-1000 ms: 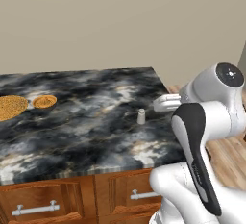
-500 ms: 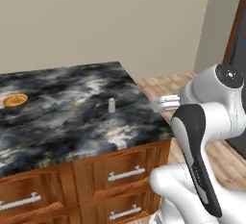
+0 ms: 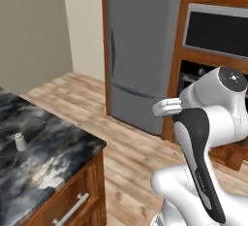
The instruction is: Move the condiment bottle and shaker from the cabinet to the dining counter.
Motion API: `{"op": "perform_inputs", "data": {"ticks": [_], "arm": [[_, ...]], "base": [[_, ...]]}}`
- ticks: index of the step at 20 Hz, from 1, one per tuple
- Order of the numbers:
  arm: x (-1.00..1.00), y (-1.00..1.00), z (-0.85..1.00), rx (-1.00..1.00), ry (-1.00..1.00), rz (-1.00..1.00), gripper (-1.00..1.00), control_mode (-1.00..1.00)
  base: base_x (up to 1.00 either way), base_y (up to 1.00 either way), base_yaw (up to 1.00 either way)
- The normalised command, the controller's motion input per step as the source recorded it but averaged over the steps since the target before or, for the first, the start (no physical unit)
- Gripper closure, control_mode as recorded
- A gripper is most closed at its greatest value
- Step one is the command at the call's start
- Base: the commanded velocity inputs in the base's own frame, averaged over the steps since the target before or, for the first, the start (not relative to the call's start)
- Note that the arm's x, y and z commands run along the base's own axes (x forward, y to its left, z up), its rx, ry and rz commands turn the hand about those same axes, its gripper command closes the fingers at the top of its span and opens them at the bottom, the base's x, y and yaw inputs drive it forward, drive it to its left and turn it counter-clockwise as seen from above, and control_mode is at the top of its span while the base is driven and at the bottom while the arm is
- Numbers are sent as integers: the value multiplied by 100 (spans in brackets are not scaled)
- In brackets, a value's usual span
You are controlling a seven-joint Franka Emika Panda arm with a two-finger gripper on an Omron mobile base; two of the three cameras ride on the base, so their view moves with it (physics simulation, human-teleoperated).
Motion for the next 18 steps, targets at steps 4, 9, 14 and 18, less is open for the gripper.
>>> {"op": "perform_inputs", "data": {"ticks": [4,9,14,18], "arm": [[0,0,0,0,0,0,-100,100],[0,0,0,0,0,0,-100,100],[0,0,0,0,0,0,-100,100],[0,0,0,0,0,0,-100,100]], "base": [[0,0,-100],[0,-1,-100],[43,-31,-55],[56,-63,-13]]}}
